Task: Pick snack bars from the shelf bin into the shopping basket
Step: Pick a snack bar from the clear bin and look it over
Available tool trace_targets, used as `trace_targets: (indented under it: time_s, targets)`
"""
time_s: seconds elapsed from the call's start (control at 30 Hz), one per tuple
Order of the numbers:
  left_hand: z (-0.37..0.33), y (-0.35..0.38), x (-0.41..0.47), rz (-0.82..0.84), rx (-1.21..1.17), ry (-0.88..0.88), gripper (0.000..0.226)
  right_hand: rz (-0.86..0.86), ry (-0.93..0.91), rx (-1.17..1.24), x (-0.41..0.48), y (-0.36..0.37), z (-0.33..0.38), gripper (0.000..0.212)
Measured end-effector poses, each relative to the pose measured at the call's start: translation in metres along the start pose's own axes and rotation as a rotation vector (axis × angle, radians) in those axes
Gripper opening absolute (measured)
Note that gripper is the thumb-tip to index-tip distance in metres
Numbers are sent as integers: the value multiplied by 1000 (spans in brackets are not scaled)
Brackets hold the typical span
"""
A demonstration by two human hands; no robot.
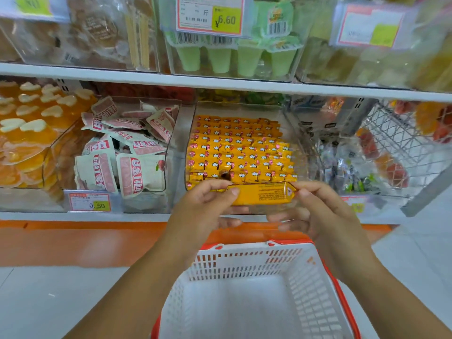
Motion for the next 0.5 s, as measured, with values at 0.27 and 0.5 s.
trace_targets:
  time_s: [0.27,0.5]
  targets:
    - [6,2,6,36,51,4,30,78,117,95,16,-18,-17,45]
    - [0,6,16,4,-36,124,23,118,168,195,25,-19,-9,33]
Point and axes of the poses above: each hand's wrist, its own x-axis towards the middle knuckle, its own y-axis out of the palm, z = x × y, the point moved 6 cm from there along x, towards the middle knuckle, and after that the axes turned 8 degrees about y, right-handed, at the moved point
